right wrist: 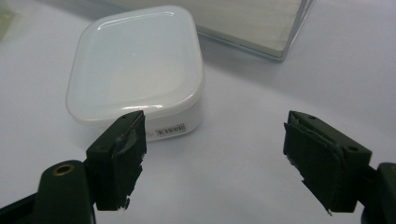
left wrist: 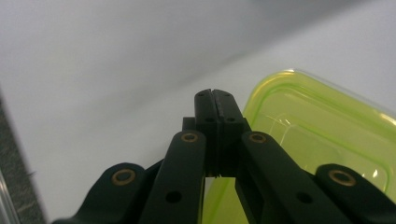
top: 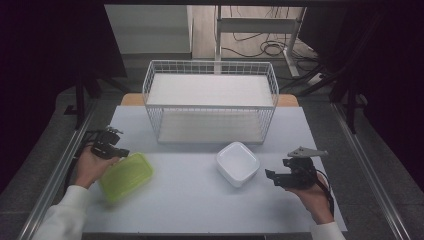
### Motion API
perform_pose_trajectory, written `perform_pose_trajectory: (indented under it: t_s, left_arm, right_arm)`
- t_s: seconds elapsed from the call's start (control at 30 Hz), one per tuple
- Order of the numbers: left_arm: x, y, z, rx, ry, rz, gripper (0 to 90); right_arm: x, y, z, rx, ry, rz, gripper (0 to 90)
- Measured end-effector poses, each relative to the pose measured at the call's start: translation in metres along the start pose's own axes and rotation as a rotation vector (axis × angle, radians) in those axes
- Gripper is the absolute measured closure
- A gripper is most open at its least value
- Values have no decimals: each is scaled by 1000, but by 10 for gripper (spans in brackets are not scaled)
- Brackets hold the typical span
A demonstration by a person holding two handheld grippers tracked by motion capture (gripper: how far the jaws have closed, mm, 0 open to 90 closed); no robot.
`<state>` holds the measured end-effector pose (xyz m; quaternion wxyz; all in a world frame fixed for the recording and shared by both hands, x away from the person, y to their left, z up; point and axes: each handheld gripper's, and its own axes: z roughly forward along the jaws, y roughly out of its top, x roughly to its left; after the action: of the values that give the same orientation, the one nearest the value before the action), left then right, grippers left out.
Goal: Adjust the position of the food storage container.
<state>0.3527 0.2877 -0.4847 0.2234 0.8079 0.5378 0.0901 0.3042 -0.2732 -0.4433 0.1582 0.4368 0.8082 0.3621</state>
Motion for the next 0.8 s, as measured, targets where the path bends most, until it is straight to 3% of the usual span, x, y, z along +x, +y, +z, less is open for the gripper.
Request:
perform_pose_trajectory:
  t_s: [0.23,0.37,0.5,0.63,0.73,0.8]
  left_arm:
    - [-38,12,14,20,-45,116,900]
    - [-49,14,15,26,-49,164,900]
    - [-47,14,8,-10,-58,156,900]
    - [-32,5,-10,-55,-50,108,900]
    - [-22,-8,-30,-84,-35,74,900]
    - [-12,-25,-50,-119,-25,50,900]
  right_arm:
    - [-1,0,0,-6,-7,4,217]
    - [-2,-1,0,-2,-7,7,217]
    - [-3,-2,0,-1,-9,10,217]
    - [-4,-2,0,-2,-10,11,218]
    - [-4,-3,0,-1,-11,11,217]
    - [-2,-3,-1,-4,-9,8,217]
